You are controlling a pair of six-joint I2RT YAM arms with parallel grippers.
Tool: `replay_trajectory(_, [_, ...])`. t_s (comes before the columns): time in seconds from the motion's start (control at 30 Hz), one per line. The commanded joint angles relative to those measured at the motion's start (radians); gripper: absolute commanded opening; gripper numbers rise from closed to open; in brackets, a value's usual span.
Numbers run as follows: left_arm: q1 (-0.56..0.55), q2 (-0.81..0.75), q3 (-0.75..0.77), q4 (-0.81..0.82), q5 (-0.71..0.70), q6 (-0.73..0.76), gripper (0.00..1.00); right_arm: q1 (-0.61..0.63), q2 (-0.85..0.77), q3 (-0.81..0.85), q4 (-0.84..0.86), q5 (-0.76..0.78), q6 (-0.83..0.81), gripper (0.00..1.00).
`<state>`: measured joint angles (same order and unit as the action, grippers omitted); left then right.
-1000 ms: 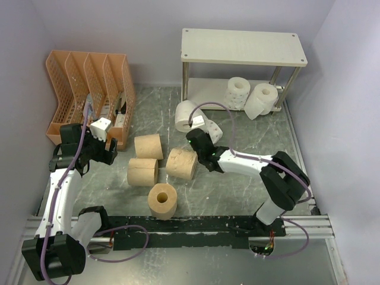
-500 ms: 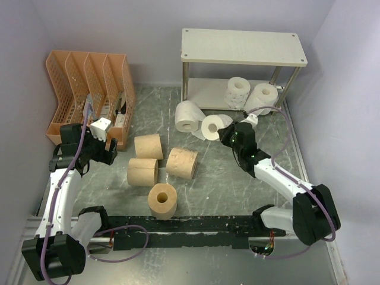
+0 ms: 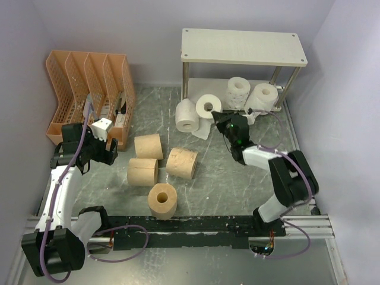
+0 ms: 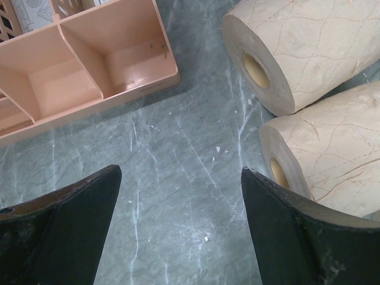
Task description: Place and organize the paper towels onto the shelf
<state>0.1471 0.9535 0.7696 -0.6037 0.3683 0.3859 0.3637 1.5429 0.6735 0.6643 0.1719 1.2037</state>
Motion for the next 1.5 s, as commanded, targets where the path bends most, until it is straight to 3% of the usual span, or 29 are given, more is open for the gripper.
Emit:
replay_trajectory(0.0, [0.004, 0.001, 0.013, 0.006, -0.014, 0.010, 0.94, -0.037, 0.113, 0.145, 0.181, 0.022, 0.135, 0.00])
replay_trajectory(0.33, [0.003, 0.011, 0.015, 0.010, -0.027, 0.004, 0.94, -0.106, 0.341, 0.459, 0.048, 0.017, 0.228, 0.00])
replay_trajectory(0.5, [0.003, 0.016, 0.017, 0.010, -0.027, 0.003, 0.94, -0.133, 0.380, 0.454, 0.005, -0.011, 0.313, 0.00])
replay_trajectory(0.7, [0.005, 0.022, 0.017, 0.008, -0.024, 0.005, 0.94, -0.145, 0.362, 0.428, -0.033, -0.018, 0.308, 0.00])
replay_trajectory(1.07, [0.002, 0.035, 0.019, 0.006, -0.029, 0.005, 0.94, -0.278, 0.388, 0.480, -0.099, -0.067, 0.229, 0.00])
replay_trajectory(1.13, [0.002, 0.038, 0.019, 0.008, -0.035, 0.002, 0.94, -0.299, 0.397, 0.504, -0.100, -0.098, 0.216, 0.09])
replay_trajectory(1.2, [0.003, 0.041, 0.019, 0.008, -0.036, 0.002, 0.94, -0.308, 0.402, 0.526, -0.093, -0.118, 0.190, 0.31])
replay_trajectory(1.27, [0.002, 0.046, 0.021, 0.006, -0.040, 0.002, 0.94, -0.309, 0.396, 0.553, -0.091, -0.125, 0.149, 0.67])
replay_trajectory(1.3, [0.002, 0.048, 0.022, 0.006, -0.041, 0.002, 0.94, -0.309, 0.390, 0.565, -0.085, -0.130, 0.129, 0.98])
replay_trajectory(1.47, [0.003, 0.057, 0.021, 0.005, -0.046, 0.002, 0.94, -0.299, 0.337, 0.584, -0.012, -0.241, 0.080, 1.00])
